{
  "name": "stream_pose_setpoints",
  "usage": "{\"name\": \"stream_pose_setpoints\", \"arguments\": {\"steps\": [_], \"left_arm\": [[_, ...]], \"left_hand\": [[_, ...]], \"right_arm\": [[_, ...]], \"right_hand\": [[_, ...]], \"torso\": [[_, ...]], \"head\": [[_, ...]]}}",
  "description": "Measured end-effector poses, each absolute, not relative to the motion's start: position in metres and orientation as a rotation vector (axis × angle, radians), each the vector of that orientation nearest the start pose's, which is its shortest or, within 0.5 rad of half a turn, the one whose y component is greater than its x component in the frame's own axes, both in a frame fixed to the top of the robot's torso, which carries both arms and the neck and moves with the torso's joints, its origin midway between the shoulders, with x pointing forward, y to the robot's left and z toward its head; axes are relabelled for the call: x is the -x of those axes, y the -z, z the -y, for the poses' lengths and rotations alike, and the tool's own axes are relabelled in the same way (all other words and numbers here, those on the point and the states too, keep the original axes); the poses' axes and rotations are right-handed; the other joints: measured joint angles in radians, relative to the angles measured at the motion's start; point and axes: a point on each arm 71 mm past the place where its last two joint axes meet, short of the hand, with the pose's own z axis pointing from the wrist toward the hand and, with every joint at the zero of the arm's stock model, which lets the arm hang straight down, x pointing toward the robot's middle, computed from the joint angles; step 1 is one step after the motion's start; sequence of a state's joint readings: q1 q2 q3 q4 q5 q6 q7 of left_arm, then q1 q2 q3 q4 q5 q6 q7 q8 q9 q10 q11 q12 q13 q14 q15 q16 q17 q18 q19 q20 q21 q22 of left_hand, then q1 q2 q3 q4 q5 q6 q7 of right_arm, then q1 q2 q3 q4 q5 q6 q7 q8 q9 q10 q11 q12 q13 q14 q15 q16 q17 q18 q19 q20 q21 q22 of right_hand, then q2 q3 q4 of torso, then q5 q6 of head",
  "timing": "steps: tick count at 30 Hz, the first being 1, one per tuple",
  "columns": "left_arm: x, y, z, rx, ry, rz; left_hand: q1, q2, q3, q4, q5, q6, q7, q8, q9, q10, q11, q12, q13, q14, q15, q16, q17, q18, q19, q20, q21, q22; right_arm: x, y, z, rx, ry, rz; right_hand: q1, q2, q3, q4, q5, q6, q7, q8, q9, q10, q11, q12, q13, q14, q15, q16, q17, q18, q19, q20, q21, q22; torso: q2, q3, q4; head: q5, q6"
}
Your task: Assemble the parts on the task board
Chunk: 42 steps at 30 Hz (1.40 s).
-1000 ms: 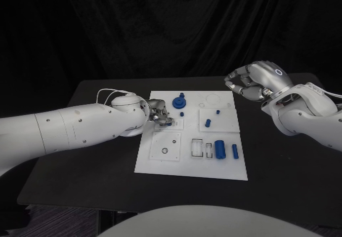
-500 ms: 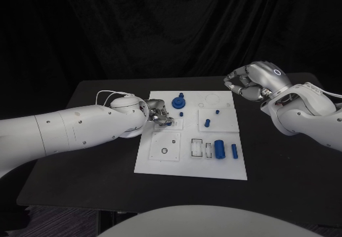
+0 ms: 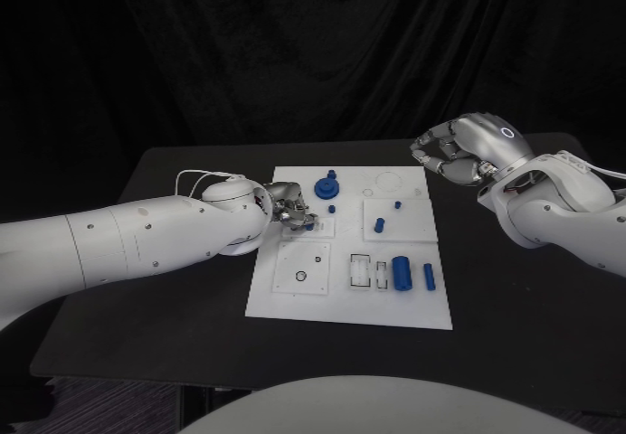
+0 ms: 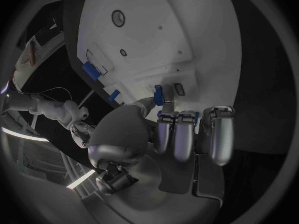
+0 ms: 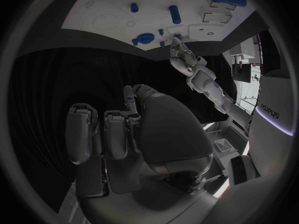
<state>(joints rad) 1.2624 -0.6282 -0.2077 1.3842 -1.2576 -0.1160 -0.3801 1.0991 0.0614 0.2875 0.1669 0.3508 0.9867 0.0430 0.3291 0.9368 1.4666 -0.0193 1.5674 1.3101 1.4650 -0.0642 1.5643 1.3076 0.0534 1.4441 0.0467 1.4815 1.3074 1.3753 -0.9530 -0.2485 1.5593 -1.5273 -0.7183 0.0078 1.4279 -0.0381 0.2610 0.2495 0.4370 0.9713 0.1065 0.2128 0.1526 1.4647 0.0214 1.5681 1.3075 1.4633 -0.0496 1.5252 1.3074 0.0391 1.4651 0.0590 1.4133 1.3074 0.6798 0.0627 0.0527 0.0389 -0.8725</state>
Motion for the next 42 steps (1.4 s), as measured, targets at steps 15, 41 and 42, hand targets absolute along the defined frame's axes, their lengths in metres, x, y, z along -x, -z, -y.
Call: {"name": "stream_pose_setpoints", "arguments": {"steps": [15,41,42], "left_arm": [[-0.4965,0.2422,-0.1479,-0.053,0.447,-2.07],[-0.4976,0.2426,-0.1516,-0.05,0.438,-2.071],[-0.4976,0.2427,-0.1518,-0.05,0.439,-2.07]], "left_hand": [[-0.03,-0.007,0.012,0.013,-0.064,0.002,0.002,-0.016,0.012,0.0,0.0,0.0,0.0,0.0,0.0,0.0,0.0,0.0,0.0,0.0,-0.008,0.0],[-0.343,0.064,-0.276,0.127,-0.267,0.032,0.007,-0.077,0.052,0.0,0.0,0.0,0.0,0.0,0.0,0.0,0.0,0.0,0.0,0.0,-0.015,0.0],[-0.343,0.064,-0.278,0.125,-0.267,0.035,0.004,-0.077,0.052,0.0,0.0,0.0,0.0,0.0,0.0,0.0,0.0,0.0,0.0,0.0,-0.015,0.0]], "right_arm": [[-0.4756,0.146,0.2462,0.245,-0.59,-1.278],[-0.4763,0.1493,0.2479,0.239,-0.579,-1.297],[-0.4763,0.1494,0.2479,0.239,-0.579,-1.298]], "right_hand": [[0.0,0.0,0.0,0.0,0.0,0.0,0.0,0.0,-0.001,0.0,0.0,0.0,0.0,0.0,0.0,0.0,0.0,0.0,0.0,0.0,-0.005,0.0],[0.0,0.0,0.0,0.0,0.0,0.0,0.0,0.0,-0.001,0.0,0.0,0.0,0.0,0.003,0.003,-0.004,0.0,0.0,0.0,0.0,-0.009,0.0],[0.0,0.0,0.0,0.0,0.0,0.0,0.0,0.0,-0.001,0.0,0.0,0.0,0.0,0.003,0.003,-0.004,0.0,0.0,0.0,0.0,-0.009,0.0]], "torso": [[0.0,0.0,0.0002],[0.0,0.0,0.0005],[0.0,0.0,0.0005]], "head": [[-0.002,0.0],[-0.002,0.0],[-0.002,0.0]]}}
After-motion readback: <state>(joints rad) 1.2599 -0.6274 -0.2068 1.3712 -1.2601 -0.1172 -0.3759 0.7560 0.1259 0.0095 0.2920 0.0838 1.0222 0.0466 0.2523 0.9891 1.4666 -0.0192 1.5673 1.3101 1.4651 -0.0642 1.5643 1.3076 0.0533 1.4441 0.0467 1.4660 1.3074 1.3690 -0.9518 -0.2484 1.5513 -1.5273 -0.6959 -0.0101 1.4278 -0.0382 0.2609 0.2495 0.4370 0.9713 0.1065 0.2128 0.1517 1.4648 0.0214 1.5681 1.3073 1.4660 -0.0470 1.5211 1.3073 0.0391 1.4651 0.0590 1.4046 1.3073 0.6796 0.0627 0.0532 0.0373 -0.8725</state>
